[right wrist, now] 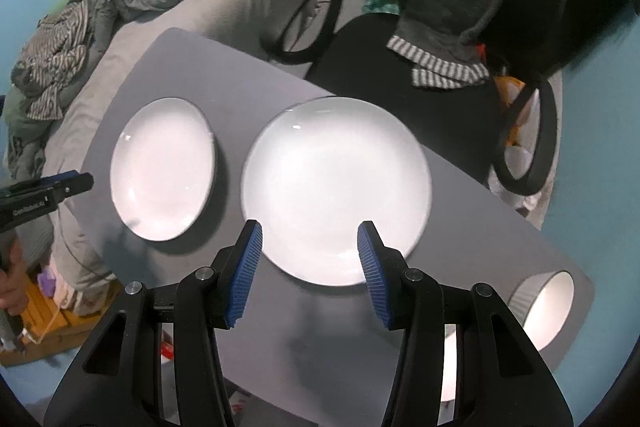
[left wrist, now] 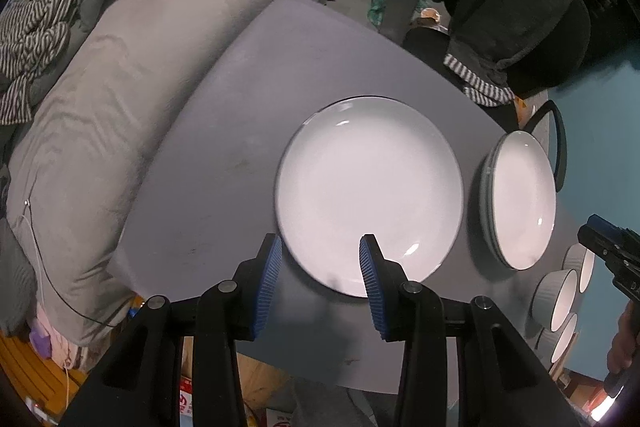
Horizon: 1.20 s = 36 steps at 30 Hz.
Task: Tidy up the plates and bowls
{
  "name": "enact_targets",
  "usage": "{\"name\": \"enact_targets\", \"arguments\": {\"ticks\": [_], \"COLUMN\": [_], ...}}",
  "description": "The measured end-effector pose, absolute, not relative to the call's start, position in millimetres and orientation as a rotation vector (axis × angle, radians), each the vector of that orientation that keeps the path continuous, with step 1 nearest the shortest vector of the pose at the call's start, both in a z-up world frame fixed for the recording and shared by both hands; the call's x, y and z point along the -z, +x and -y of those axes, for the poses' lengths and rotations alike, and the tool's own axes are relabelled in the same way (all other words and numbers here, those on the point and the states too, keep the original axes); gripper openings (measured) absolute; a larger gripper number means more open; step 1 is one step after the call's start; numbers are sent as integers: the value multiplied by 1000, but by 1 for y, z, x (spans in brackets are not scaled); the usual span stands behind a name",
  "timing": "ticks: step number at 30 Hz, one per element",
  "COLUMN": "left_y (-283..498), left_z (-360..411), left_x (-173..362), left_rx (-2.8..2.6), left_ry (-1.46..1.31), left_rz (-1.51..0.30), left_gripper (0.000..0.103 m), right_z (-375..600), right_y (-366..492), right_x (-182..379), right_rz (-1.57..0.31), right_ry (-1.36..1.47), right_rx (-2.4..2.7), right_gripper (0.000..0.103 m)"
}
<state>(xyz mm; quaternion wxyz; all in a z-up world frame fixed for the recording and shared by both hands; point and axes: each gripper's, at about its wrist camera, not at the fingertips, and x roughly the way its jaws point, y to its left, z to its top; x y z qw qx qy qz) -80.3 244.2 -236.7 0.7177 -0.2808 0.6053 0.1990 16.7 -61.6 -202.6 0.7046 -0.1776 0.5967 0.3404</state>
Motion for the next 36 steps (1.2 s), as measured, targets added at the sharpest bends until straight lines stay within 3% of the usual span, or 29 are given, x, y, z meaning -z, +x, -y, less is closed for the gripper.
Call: {"name": "enact_targets", "arguments": {"ticks": [6, 10, 36], "left_y": [-91, -93, -70], "left_z": [-261, -269, -285], "left_x": [244, 255, 308], "left_rx": [-456, -483, -470], "left_ry": [-634, -628, -767], "left_rz": [-1340, -1328, -1347], "left_gripper": [42, 48, 48], "right_z": [37, 21, -42], "right_y": [11, 14, 26], "right_x": [208, 218, 284], "right_rz": [-1342, -1364, -1420], "right_ry": [-381, -312, -112], "right_rx": [-783, -799, -790], "right_gripper": [49, 56, 56]}}
